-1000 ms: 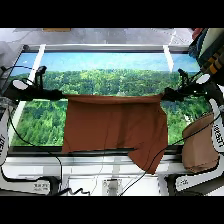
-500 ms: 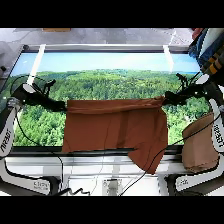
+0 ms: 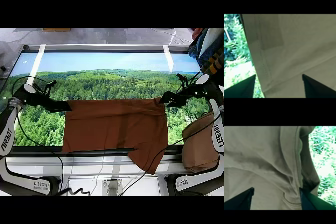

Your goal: Fold the clothes and pants, and hang the long-sleeved shirts on hangers.

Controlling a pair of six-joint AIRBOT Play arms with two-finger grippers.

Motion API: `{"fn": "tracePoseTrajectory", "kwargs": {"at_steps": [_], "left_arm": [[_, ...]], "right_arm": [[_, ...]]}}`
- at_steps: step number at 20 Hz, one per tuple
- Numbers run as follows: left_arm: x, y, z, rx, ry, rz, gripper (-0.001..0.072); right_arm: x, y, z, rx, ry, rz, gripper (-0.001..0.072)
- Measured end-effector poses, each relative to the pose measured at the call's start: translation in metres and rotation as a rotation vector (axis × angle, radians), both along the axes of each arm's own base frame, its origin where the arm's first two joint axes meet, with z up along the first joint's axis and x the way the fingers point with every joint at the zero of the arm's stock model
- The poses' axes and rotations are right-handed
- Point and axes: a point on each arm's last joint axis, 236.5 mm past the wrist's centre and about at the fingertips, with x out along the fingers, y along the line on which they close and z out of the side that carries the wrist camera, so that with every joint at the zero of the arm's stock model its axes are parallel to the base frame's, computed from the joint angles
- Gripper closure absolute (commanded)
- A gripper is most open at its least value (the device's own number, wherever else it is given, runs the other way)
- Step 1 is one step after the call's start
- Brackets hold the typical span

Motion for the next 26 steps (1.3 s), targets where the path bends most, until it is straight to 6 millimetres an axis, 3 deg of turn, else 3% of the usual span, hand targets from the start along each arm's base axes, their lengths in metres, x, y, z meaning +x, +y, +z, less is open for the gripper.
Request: {"fn": "tracePoseTrajectory", "kwargs": {"at_steps": [3, 6, 7, 10, 12, 14, 16, 17, 21, 23, 26], "left_arm": [[0.003, 0.005, 0.019, 0.006, -0.044, 0.014, 0.0143], [0.006, 0.014, 0.053, 0.021, -0.123, 0.036, 0.0144], [0.006, 0.018, 0.067, 0.028, -0.156, 0.045, 0.0179], [-0.002, 0.024, 0.111, 0.045, -0.243, 0.054, 0.0524], [-0.012, 0.024, 0.14, 0.055, -0.294, 0.048, 0.0675], [-0.024, 0.022, 0.168, 0.068, -0.346, 0.041, 0.0697], [-0.037, 0.024, 0.191, 0.096, -0.394, 0.034, 0.0697], [-0.043, 0.025, 0.201, 0.116, -0.415, 0.031, 0.0697], [-0.072, 0.031, 0.219, 0.184, -0.439, 0.041, 0.0697], [-0.086, 0.031, 0.214, 0.195, -0.429, 0.047, 0.0697], [-0.107, 0.029, 0.191, 0.196, -0.376, 0.051, 0.0697]], "right_arm": [[-0.001, -0.004, 0.008, -0.023, -0.012, -0.005, 0.0094], [-0.003, -0.009, 0.026, -0.056, -0.05, -0.005, 0.0099], [-0.003, -0.01, 0.035, -0.066, -0.07, -0.004, 0.0173], [-0.009, -0.01, 0.066, -0.093, -0.132, -0.001, 0.0502], [-0.016, -0.011, 0.088, -0.114, -0.172, 0.003, 0.0544], [-0.027, -0.013, 0.111, -0.145, -0.209, 0.01, 0.0547], [-0.041, -0.016, 0.131, -0.186, -0.231, 0.02, 0.0694], [-0.049, -0.02, 0.139, -0.212, -0.236, 0.024, 0.0695], [-0.082, -0.031, 0.157, -0.306, -0.248, 0.044, 0.0696], [-0.106, -0.03, 0.148, -0.325, -0.222, 0.071, 0.0696], [-0.153, -0.022, 0.11, -0.319, -0.138, 0.118, 0.0697]]}}
